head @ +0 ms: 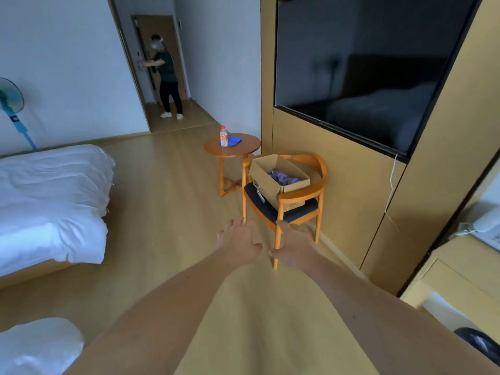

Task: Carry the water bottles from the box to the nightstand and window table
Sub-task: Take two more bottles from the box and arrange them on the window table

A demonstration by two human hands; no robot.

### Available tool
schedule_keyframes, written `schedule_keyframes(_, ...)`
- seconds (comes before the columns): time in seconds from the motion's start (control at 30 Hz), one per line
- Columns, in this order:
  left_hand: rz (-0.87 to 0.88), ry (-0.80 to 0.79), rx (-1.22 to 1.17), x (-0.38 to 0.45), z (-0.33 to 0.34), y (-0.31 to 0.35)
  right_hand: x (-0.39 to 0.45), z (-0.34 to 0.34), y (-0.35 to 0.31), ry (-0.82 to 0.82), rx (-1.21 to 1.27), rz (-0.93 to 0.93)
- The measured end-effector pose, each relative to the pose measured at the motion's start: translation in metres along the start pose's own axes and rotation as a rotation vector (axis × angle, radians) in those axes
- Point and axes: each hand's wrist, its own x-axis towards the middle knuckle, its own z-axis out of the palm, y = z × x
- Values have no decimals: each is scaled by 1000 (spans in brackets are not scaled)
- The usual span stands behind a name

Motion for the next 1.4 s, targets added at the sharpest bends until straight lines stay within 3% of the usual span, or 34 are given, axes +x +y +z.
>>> schedule_keyframes(0.5, 72, -39, -58, 304, 11, -75, 299, 18, -15, -15, -15, 66)
schedule_keyframes(0.83, 136, -113, -95, 529, 5, -123, 484, 22, -32, -18, 15, 257)
schedule_keyframes(1.07, 221, -229, -60, 639, 47, -122, 589, 29, -1, -44, 53, 351)
schedule_keyframes(1.4, 251, -365, 74, 824, 114, -95, 756, 48, 101, -146, 155, 527)
